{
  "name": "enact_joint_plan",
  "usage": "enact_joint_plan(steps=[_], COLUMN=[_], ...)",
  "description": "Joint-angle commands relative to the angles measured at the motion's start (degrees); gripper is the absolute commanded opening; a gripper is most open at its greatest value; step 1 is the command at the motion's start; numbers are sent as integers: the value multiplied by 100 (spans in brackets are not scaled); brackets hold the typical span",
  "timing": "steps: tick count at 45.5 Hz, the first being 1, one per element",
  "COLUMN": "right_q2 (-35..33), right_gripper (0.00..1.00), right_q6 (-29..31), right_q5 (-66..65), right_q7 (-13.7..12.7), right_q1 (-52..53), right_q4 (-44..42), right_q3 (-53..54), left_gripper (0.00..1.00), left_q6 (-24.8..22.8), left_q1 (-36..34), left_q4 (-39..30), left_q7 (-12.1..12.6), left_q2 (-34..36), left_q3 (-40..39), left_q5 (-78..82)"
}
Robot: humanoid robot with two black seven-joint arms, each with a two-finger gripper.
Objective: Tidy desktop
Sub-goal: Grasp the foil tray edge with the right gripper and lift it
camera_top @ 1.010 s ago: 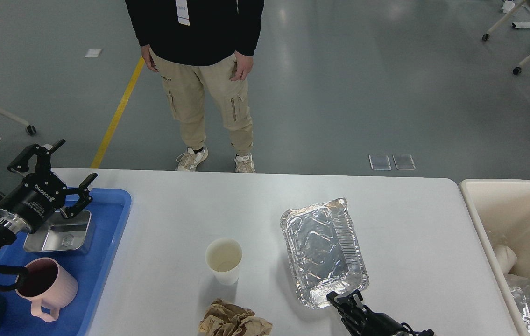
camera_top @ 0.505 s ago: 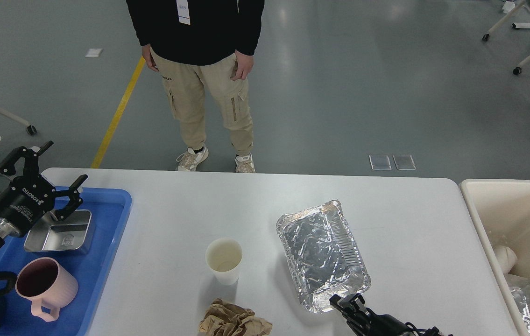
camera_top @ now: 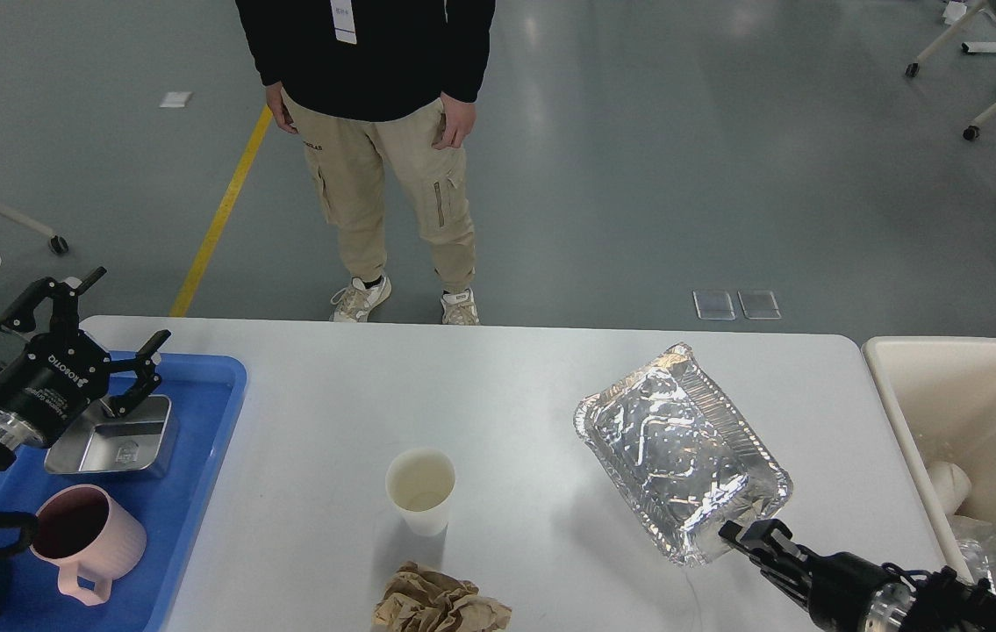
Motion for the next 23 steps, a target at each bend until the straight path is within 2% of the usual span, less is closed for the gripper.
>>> enact_joint_plan(steps=[1,10,19,23], right_q2=[-114,-448,-852,-1063], right_gripper=[0,0,0,0], right_q6=[5,206,655,1032], right_q5=[-3,-125,-863,-1355], right_q7=[8,-9,-1,17], right_q1=[-42,-51,28,54], right_q4=[159,317,309,309], right_q3=[-9,-62,-220,-212], left_gripper=[97,97,97,97], left_q6=[9,0,0,0], left_q1=[0,0,0,0], left_q4=[0,9,9,9], left_q7=[0,-9,-17,-17], left_q2=[-4,-4,-83,-91], left_q3=[0,0,-9,-9], left_q5=[0,-8,-8,-8])
